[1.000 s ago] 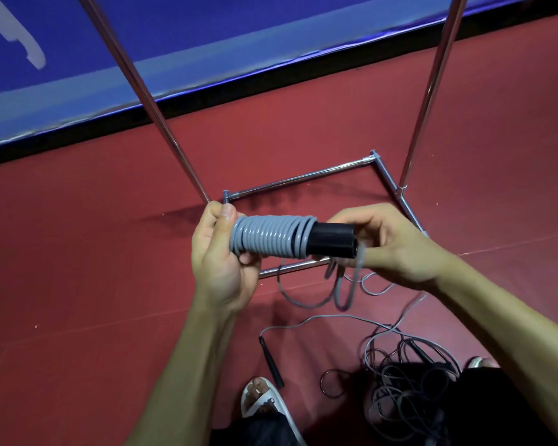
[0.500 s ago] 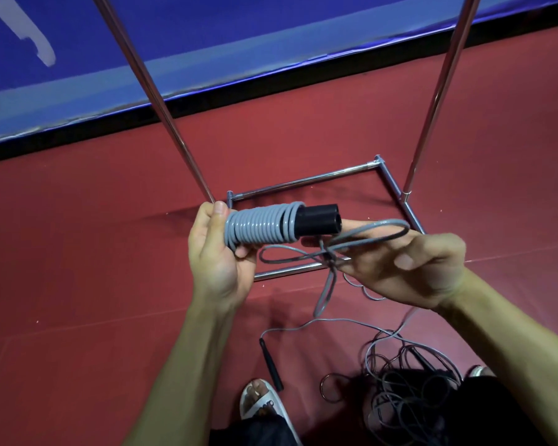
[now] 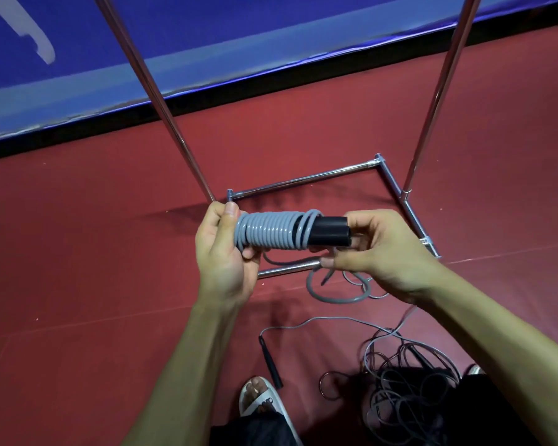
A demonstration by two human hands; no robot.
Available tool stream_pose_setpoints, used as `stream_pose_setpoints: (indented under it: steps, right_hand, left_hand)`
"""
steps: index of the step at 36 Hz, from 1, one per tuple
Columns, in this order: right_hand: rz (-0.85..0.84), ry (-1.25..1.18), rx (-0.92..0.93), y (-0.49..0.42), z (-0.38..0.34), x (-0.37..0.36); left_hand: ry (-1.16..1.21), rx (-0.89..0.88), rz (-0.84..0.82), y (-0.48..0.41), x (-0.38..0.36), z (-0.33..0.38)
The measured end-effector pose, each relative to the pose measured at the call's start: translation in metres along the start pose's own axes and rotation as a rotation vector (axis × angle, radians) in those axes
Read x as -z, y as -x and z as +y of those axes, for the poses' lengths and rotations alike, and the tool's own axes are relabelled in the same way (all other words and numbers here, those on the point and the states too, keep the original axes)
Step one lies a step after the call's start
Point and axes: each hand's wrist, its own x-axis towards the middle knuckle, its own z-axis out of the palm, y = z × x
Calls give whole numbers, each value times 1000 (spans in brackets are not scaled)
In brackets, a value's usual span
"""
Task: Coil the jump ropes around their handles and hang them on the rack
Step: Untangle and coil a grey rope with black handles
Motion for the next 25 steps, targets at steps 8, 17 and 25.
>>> stream_pose_setpoints:
  steps: [8,17,25]
  right_hand:
    - [199,-250,10,1,11,-39]
    - [135,-334,-83,4,17,-49]
    - [69,129,-116,19,11,-46]
  left_hand:
    - [7,8,139,2,-14,-4]
    - [-161,-148,325,-3,-15,-9]
    - [-395,-250,405,-11,1,-14]
